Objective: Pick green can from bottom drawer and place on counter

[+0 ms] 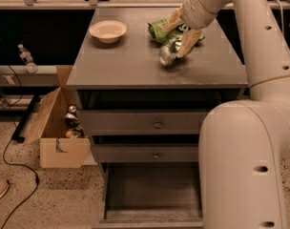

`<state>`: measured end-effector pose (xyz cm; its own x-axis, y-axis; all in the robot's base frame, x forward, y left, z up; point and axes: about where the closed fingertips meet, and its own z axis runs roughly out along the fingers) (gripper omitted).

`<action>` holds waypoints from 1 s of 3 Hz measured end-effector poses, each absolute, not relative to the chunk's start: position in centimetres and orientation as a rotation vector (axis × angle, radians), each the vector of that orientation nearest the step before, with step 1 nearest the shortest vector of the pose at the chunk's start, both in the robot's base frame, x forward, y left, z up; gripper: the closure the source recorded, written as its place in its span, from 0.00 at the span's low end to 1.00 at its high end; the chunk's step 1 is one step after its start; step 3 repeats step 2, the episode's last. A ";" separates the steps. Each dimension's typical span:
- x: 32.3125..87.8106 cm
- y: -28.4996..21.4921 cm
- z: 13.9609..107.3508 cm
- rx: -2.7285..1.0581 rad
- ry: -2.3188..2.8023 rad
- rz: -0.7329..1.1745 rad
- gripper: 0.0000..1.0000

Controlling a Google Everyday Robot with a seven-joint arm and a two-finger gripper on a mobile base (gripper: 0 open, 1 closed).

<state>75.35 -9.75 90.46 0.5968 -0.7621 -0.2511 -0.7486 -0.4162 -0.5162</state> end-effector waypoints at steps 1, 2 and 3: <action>75.6 -9.5 89.9 -2.218 1.196 -0.004 0.00; 75.7 -10.7 89.8 -2.188 1.220 0.002 0.00; 75.7 -10.7 89.8 -2.188 1.220 0.002 0.00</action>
Offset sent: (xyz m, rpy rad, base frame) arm -0.0066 -0.0425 0.0006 0.0273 0.0849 -0.0315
